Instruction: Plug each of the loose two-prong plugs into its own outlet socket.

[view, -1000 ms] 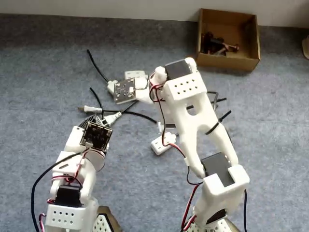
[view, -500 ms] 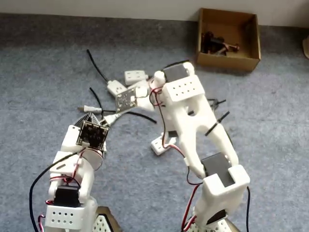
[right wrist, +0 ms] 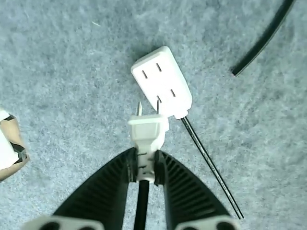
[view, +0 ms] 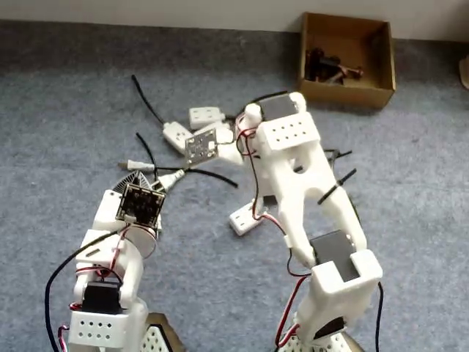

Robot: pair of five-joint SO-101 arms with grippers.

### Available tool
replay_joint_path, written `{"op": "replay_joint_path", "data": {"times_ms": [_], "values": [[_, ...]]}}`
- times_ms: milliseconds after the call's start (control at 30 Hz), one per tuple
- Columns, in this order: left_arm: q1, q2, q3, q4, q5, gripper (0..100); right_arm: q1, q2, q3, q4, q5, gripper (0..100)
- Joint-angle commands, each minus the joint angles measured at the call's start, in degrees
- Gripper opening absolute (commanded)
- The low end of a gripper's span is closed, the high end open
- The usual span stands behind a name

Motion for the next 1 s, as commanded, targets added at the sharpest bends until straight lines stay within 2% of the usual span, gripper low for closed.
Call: {"op": "replay_joint_path", "data": {"times_ms": [0,400,967], "values": [[-0.48,-0.66,1.10,-1.23,0.44,1,0.92,-1.19,-0.40,1.19,1.14,0.6],[-0.66,-0.66,1.10,-2.02,0.26,1,0.48,-0.84,-0.31,1.10,3.69,0.6],[-0.84,-0.66,1.10,-2.02,0.18,1,-1.19,-0.75,-0.31,1.01,11.60,0.6]]}}
